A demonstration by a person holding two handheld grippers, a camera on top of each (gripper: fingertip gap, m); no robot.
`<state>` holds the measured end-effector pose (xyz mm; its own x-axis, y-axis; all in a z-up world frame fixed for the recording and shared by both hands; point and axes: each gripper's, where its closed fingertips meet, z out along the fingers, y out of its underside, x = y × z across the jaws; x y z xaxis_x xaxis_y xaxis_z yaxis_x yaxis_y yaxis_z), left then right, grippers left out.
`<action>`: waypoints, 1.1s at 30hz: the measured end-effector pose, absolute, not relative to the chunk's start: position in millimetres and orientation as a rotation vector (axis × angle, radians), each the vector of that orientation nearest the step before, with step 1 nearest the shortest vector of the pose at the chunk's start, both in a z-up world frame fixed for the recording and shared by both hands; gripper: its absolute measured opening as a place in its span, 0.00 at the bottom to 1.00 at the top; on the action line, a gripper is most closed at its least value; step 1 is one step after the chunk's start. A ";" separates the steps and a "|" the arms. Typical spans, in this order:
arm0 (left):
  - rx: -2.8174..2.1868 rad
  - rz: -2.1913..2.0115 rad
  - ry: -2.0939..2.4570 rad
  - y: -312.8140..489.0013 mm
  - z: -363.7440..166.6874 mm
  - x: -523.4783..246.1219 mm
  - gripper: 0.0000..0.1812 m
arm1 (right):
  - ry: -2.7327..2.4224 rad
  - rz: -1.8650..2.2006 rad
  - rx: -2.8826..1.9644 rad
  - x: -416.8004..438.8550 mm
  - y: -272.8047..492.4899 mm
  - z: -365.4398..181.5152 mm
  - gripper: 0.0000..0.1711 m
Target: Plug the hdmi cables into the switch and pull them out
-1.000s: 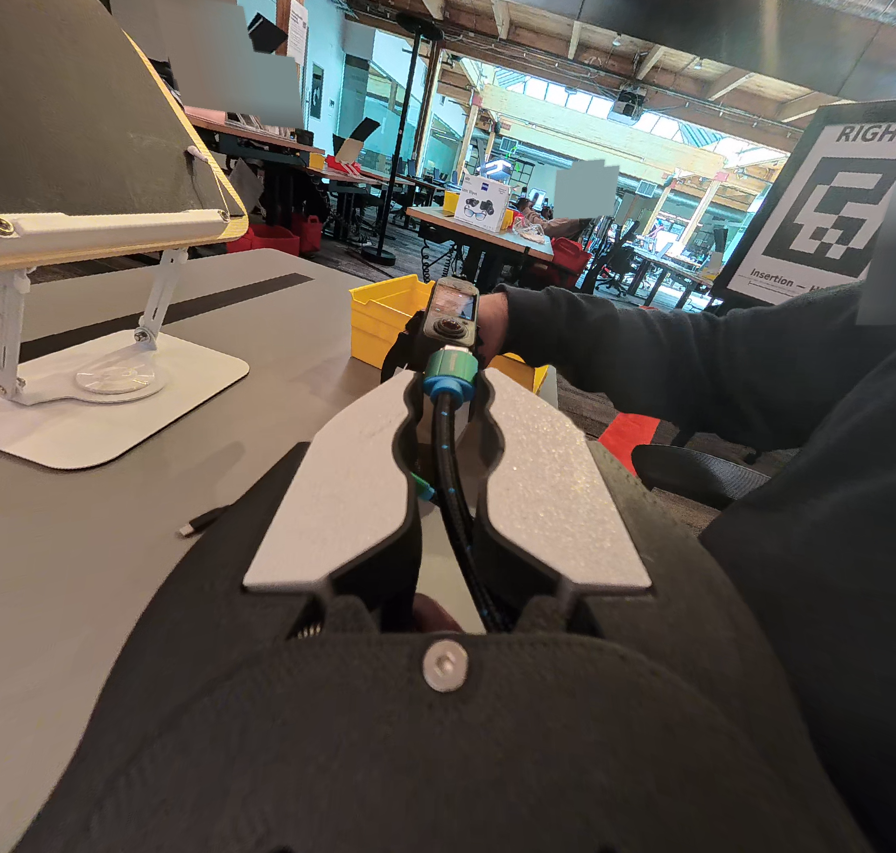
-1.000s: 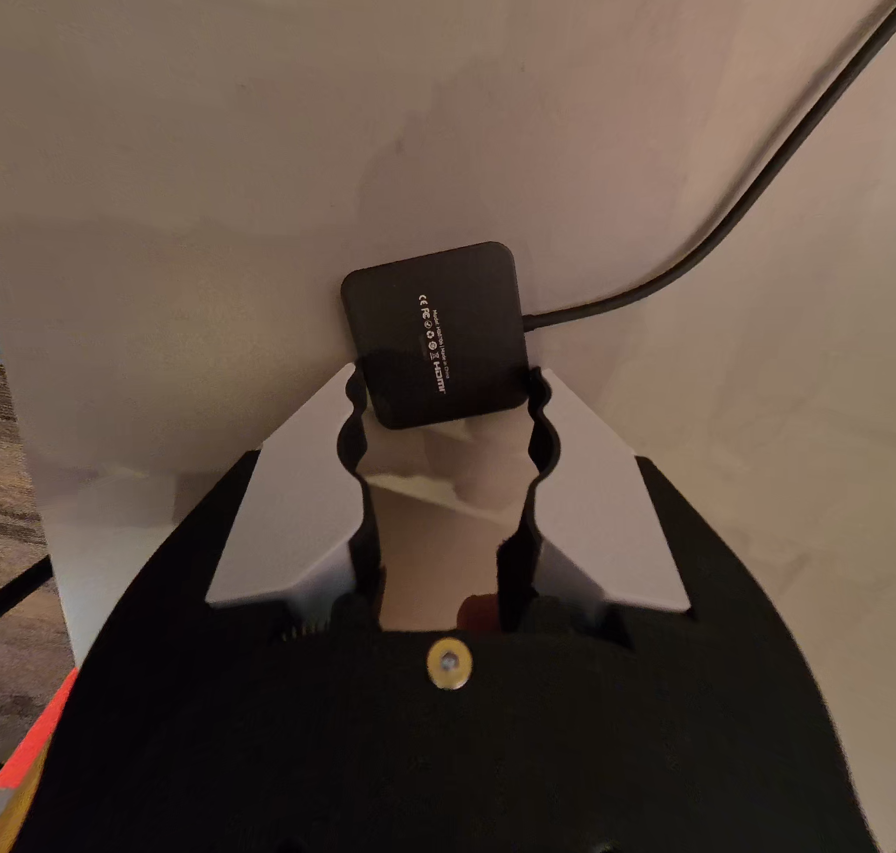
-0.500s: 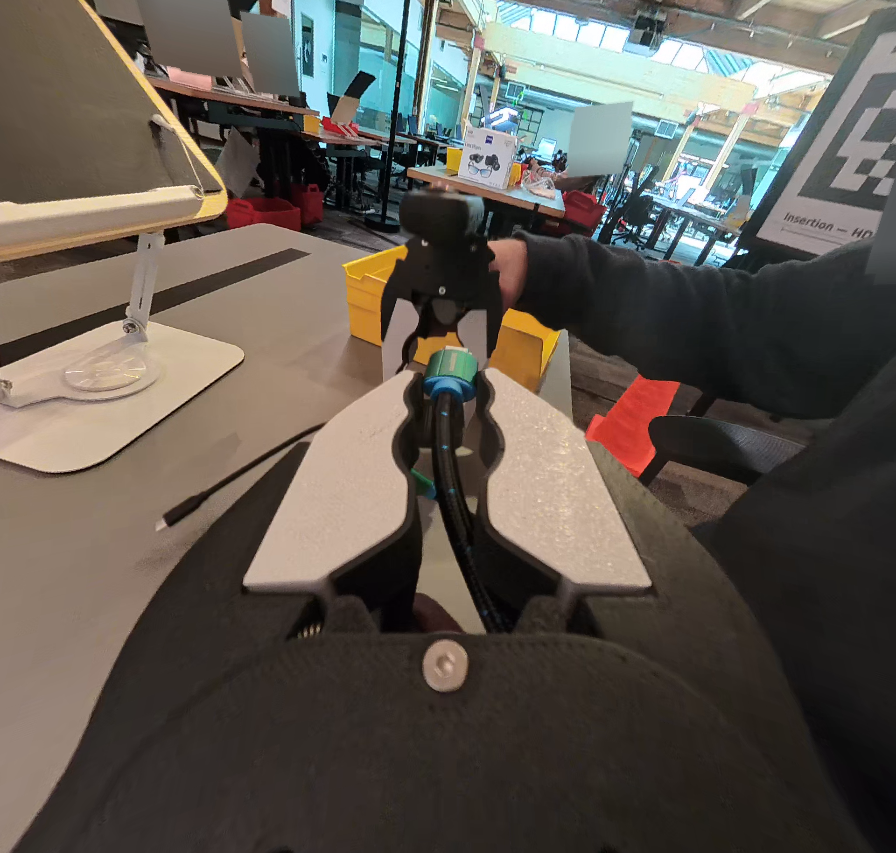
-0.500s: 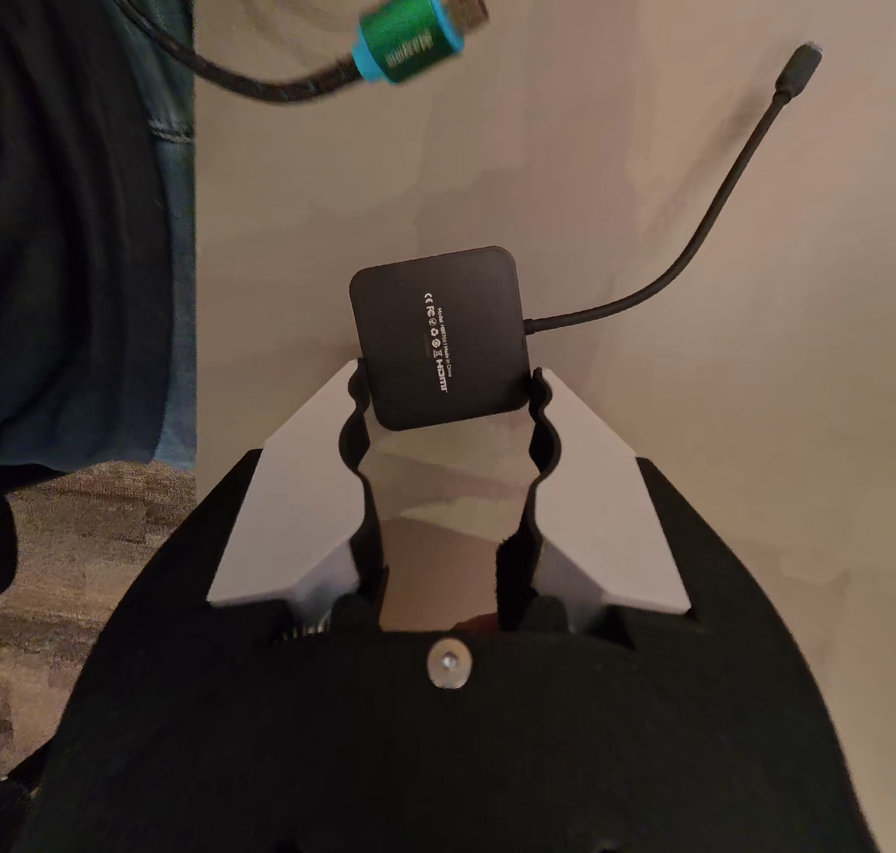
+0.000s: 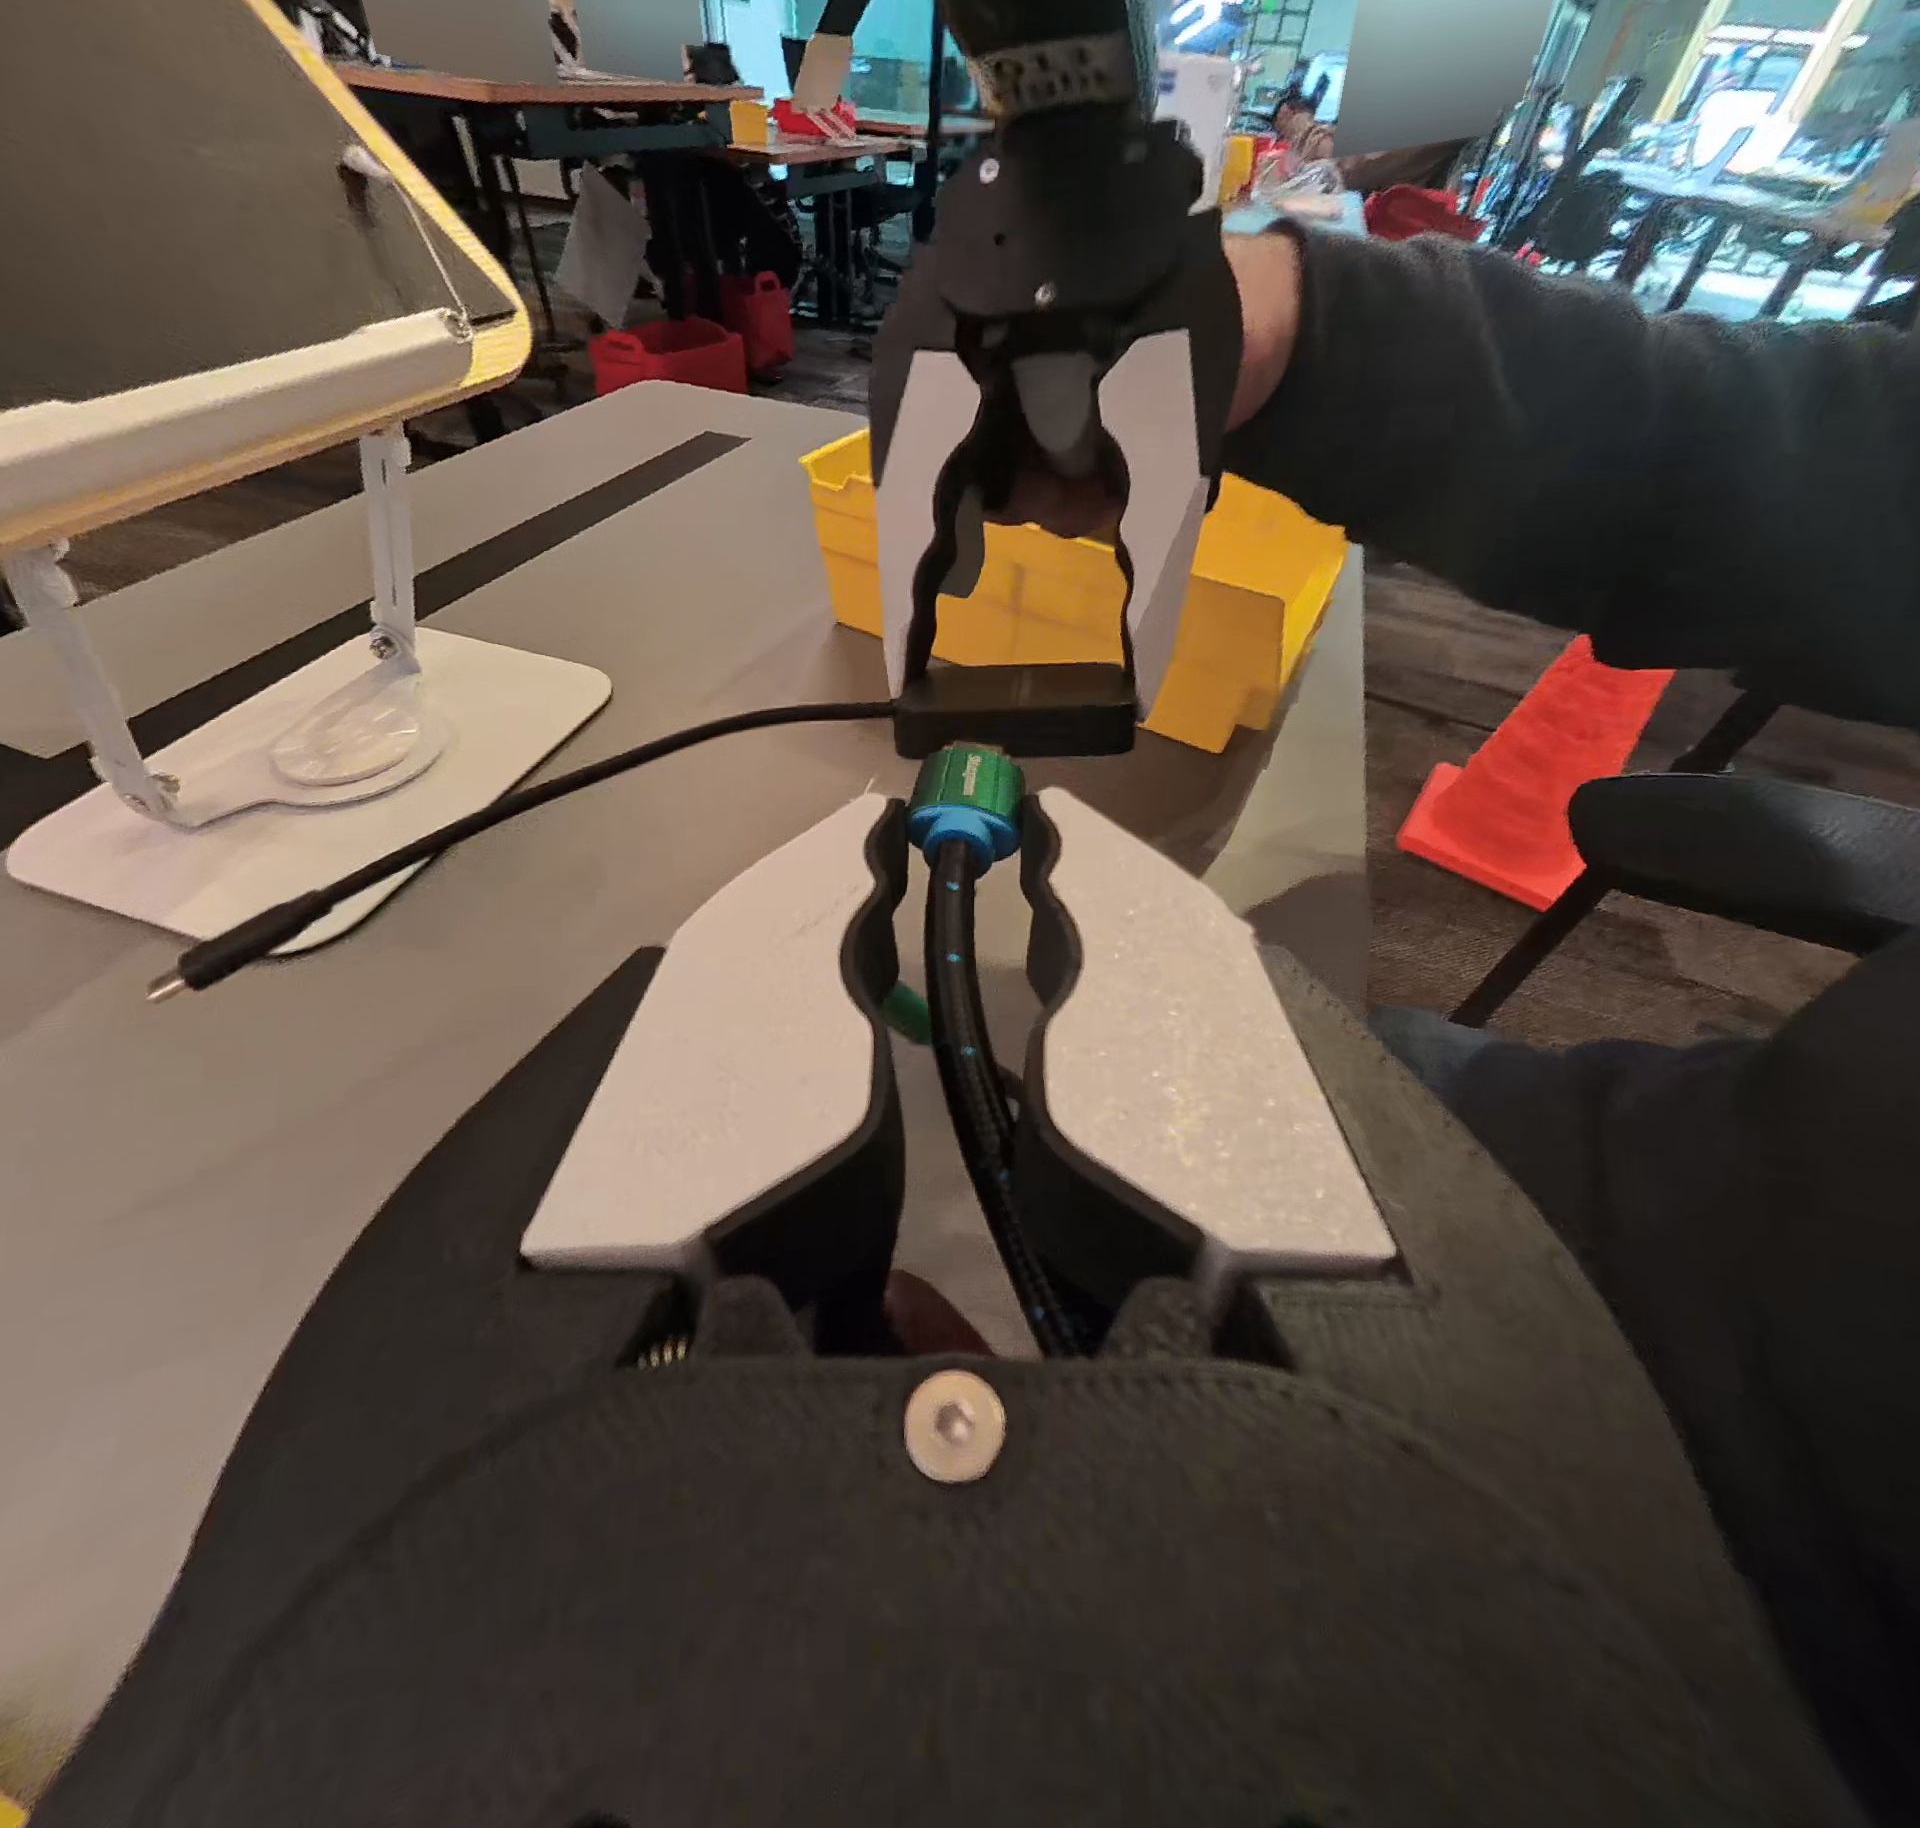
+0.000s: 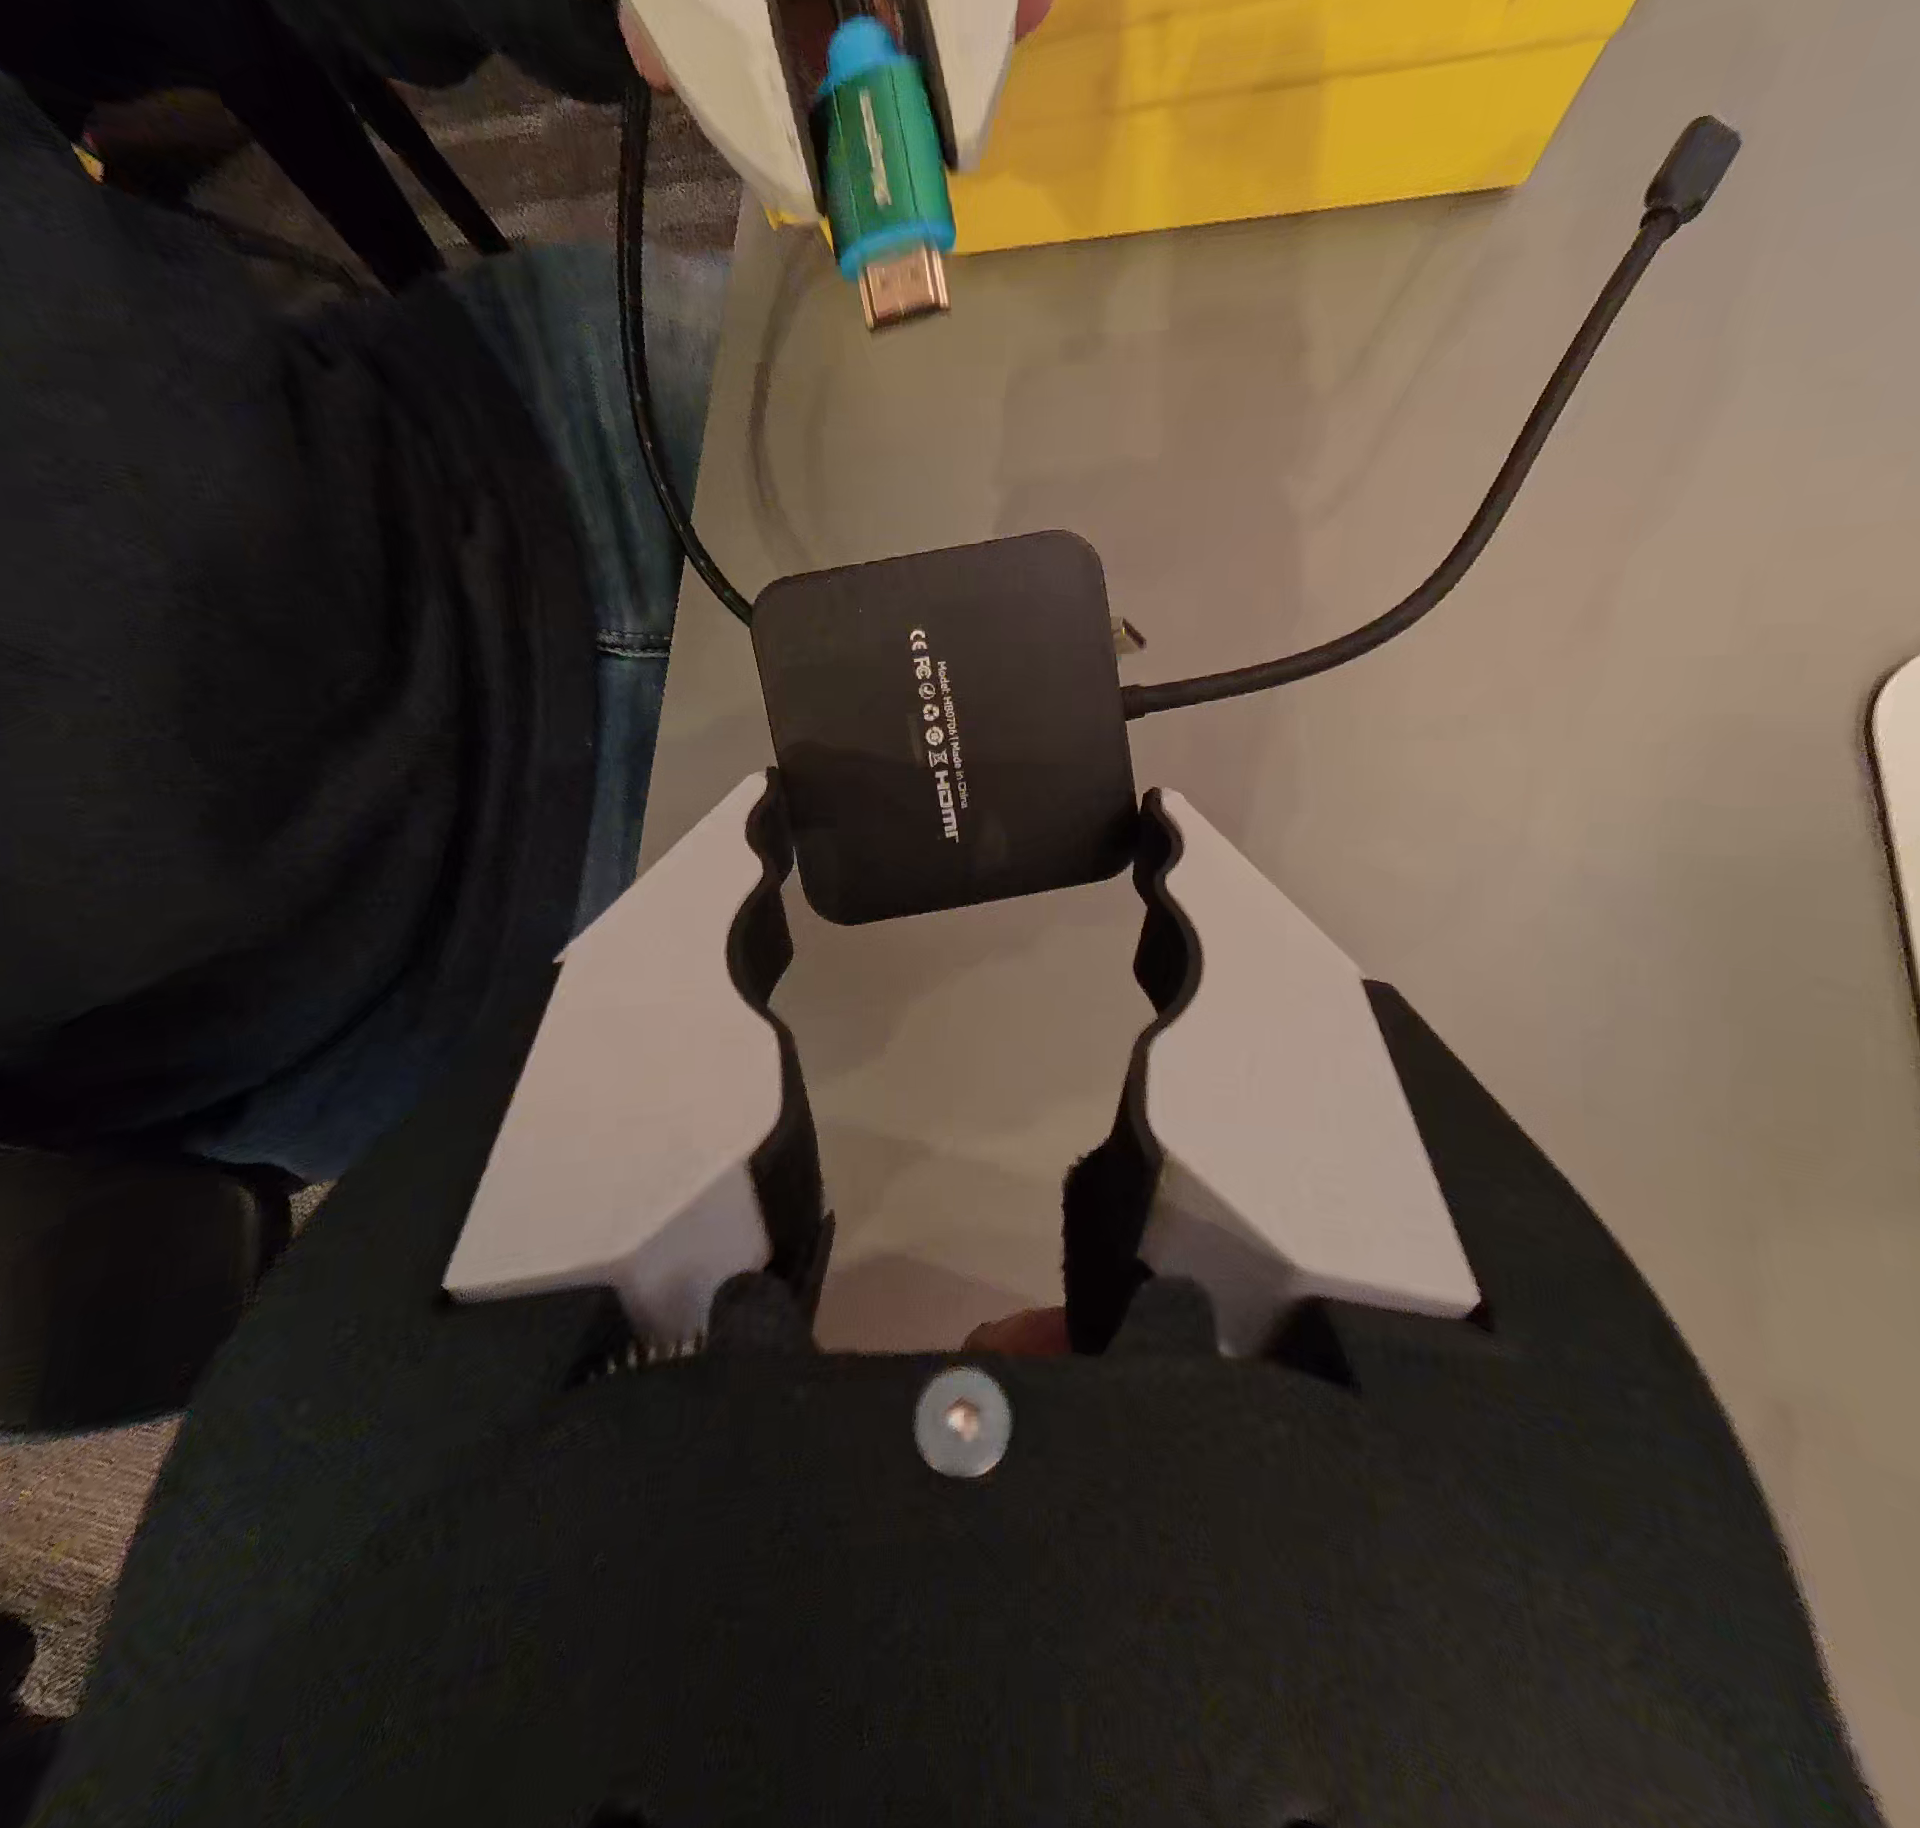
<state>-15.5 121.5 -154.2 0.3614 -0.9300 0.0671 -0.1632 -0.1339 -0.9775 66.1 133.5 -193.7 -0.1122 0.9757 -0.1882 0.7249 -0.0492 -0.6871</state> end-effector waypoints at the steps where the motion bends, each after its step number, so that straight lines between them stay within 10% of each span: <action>1: -1.573 -0.910 1.019 120.7 -154.9 -13.7 0.11 | -1.868 0.962 -1.807 64.8 133.5 -191.9 0.39; 33: -1.613 -0.983 0.962 118.7 -159.1 1.0 0.11 | -1.785 0.910 -1.802 48.7 135.8 -178.1 0.38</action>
